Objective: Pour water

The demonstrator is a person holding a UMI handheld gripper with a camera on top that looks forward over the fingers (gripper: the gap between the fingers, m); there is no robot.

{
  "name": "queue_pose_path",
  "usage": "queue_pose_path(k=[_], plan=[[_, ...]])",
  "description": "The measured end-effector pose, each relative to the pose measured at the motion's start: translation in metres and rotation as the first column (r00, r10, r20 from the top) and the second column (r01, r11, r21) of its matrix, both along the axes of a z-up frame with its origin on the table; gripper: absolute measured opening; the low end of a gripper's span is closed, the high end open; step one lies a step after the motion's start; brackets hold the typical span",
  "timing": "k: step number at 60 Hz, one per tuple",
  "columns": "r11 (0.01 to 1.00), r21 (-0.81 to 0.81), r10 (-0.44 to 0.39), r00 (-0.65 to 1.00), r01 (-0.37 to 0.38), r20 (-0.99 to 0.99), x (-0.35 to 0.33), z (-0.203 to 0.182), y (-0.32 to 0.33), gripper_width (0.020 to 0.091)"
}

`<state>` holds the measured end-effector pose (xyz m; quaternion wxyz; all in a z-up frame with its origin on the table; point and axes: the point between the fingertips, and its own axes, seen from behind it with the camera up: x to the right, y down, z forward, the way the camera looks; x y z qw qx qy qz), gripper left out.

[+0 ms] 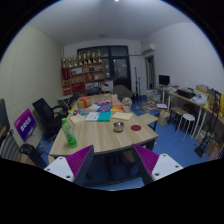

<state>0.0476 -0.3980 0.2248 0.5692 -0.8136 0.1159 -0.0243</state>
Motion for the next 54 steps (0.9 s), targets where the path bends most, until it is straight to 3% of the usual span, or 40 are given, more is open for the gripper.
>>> queue_pose_path(k=[9, 18, 27, 42, 54], plan=[[0.999, -0.010, 0.044, 0.991, -0.045, -0.124, -0.040, -0.016, 0.000, 0.0834], [0.998, 0.047, 0.052, 0.998, -0.051, -0.023, -0.075, -0.015, 0.020, 0.0838], [0.988, 0.091, 0.121, 0.992, -0.124, 0.035, -0.128, -0.034, 0.086, 0.0835], [0.961, 0.138, 0.232, 0.970, -0.240, 0.066, -0.205, -0.107, 0.233, 0.0838], [0.950, 0.170, 0.257, 0.965, -0.263, 0.055, -0.230, -0.142, 0.321, 0.0845]])
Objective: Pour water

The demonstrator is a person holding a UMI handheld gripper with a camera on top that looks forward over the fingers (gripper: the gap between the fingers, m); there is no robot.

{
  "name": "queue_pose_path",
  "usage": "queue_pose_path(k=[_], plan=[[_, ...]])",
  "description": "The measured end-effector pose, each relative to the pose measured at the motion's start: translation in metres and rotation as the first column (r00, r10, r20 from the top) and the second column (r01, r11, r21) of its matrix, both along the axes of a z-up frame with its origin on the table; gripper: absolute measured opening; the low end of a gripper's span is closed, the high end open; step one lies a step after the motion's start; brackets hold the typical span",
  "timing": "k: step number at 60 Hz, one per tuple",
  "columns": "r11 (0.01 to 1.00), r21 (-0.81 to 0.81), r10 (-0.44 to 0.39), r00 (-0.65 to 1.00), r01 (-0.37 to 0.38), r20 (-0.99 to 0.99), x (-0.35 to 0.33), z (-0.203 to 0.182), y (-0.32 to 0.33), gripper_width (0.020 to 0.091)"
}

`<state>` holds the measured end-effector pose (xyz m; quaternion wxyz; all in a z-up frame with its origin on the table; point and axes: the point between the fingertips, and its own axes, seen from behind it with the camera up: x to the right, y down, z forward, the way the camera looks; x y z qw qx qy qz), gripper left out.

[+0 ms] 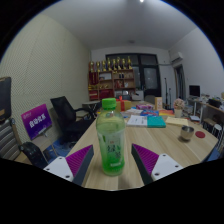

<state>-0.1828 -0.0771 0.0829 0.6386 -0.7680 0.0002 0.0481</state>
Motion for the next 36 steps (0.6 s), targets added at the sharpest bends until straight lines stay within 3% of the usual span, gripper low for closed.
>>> queue_pose_path(k=[15, 20, 34, 36], plan=[[0.998, 0.061, 0.005, 0.999, -0.008, 0.047, -0.009, 0.003, 0.066, 0.0823], [0.999, 0.046, 0.005, 0.996, -0.009, 0.084, -0.016, 0.000, 0.069, 0.0528], [0.997, 0.073, 0.013, 0.981, -0.028, 0.192, -0.019, 0.001, 0.070, 0.0502], [0.998, 0.063, 0.018, 0.979, -0.032, 0.203, -0.018, 0.001, 0.071, 0.0471]])
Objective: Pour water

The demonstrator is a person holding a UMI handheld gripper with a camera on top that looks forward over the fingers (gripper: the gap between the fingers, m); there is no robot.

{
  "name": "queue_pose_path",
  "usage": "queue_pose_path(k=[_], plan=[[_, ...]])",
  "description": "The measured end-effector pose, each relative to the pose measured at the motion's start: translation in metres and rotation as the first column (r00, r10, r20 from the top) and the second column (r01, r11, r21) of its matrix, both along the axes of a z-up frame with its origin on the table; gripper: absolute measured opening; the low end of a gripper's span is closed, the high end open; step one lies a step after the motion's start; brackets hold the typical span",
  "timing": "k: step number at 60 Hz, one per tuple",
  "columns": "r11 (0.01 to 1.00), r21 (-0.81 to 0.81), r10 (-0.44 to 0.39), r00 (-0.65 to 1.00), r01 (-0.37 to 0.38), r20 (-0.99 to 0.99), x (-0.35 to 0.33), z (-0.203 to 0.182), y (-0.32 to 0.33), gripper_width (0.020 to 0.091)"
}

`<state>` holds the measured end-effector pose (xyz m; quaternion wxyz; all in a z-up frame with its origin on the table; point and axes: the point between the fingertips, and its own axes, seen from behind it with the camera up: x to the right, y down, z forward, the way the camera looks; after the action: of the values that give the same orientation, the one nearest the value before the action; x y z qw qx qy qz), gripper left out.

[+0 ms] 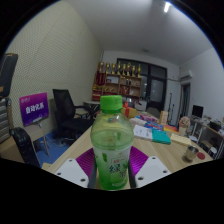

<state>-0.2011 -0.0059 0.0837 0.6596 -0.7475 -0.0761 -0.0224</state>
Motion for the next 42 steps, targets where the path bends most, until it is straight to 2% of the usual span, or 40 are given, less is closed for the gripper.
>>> queue_pose_path(k=[6, 8, 9, 13, 19, 23, 28, 33, 36, 37, 42], plan=[[0.998, -0.056, 0.017, 1.000, -0.018, -0.022, -0.008, -0.006, 0.005, 0.0419], [0.995, -0.087, 0.040, 0.998, -0.044, -0.039, -0.006, -0.007, 0.001, 0.0414], [0.993, -0.107, 0.054, 0.997, -0.059, -0.051, -0.007, -0.008, 0.000, 0.0389], [0.981, -0.169, 0.075, 0.987, -0.098, -0.141, -0.012, -0.003, 0.004, 0.0387], [0.986, -0.153, 0.019, 0.959, -0.065, -0.284, 0.024, 0.047, 0.011, 0.0389], [0.986, -0.141, 0.012, 0.889, -0.085, -0.458, 0.059, 0.073, 0.022, 0.0387], [0.986, -0.140, -0.042, 0.684, -0.089, -0.728, 0.099, 0.107, 0.030, 0.0388], [0.985, -0.129, -0.075, 0.399, -0.110, -0.914, 0.155, 0.108, 0.048, 0.0387], [0.983, -0.125, -0.098, 0.193, -0.135, -0.976, 0.179, 0.105, 0.055, 0.0387], [0.983, -0.140, -0.125, 0.121, -0.123, -0.985, 0.172, 0.115, 0.051, 0.0387], [0.978, -0.113, -0.145, -0.177, -0.178, -0.974, 0.207, 0.100, 0.060, 0.0382]])
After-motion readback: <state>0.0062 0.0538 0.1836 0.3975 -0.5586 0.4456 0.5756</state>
